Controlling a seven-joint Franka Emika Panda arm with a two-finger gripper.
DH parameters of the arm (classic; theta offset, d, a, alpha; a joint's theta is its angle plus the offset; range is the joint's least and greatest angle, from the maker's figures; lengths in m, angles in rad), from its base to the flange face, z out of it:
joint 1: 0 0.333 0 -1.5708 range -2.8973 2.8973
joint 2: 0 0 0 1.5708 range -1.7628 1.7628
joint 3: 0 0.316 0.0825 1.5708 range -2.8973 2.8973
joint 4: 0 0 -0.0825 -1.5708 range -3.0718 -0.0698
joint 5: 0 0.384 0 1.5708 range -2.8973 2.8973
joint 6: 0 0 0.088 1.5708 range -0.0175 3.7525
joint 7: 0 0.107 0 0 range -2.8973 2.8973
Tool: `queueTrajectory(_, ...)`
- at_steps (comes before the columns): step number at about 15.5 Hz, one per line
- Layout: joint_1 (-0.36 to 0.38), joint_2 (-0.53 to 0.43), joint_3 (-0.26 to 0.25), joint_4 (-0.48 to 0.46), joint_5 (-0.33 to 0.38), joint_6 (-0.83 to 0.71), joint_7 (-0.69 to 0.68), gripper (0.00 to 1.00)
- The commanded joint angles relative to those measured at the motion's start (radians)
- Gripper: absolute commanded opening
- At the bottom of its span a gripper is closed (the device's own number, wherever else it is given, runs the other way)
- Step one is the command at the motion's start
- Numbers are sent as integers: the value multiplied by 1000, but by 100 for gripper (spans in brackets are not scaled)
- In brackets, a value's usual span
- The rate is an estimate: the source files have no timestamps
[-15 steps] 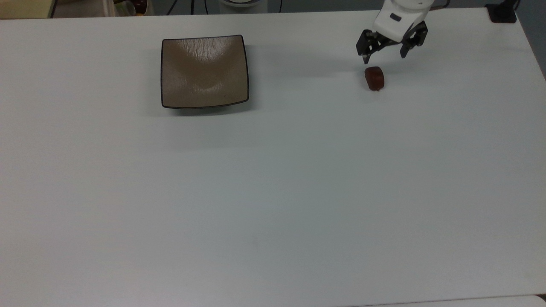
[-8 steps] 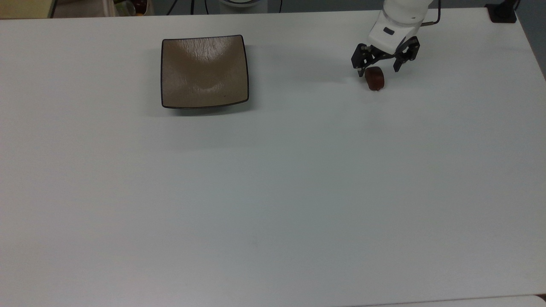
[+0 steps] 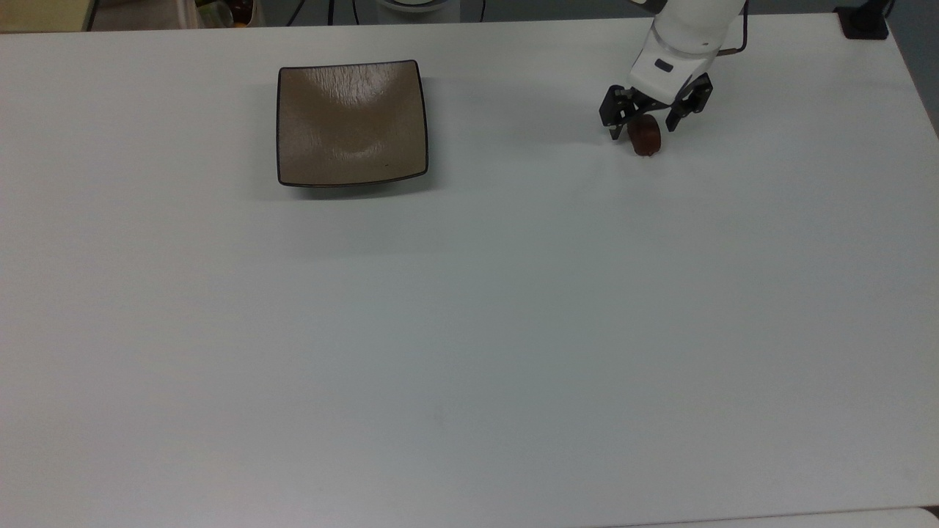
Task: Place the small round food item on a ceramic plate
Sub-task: 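Lower the open gripper around the food item and close it, then lift the grasped food item up off the table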
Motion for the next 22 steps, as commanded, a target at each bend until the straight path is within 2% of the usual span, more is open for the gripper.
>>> queueTrajectory(1,11,-5,-7,-19,-25,36,29,70)
queueTrajectory(3,9,-4,-5,-19,-25,36,31,50)
queueTrajectory(5,8,-4,-5,-17,-25,31,28,40)
queueTrajectory(7,8,-4,-7,-12,-25,28,29,34)
queueTrajectory(13,-12,-62,-7,-5,-21,-5,31,34)
queueTrajectory(17,-50,-169,-10,-2,-11,-70,23,35)
queueTrajectory(19,-72,-212,-13,32,-3,-134,13,35)
queueTrajectory(22,-89,-266,-62,108,43,-248,-23,35)
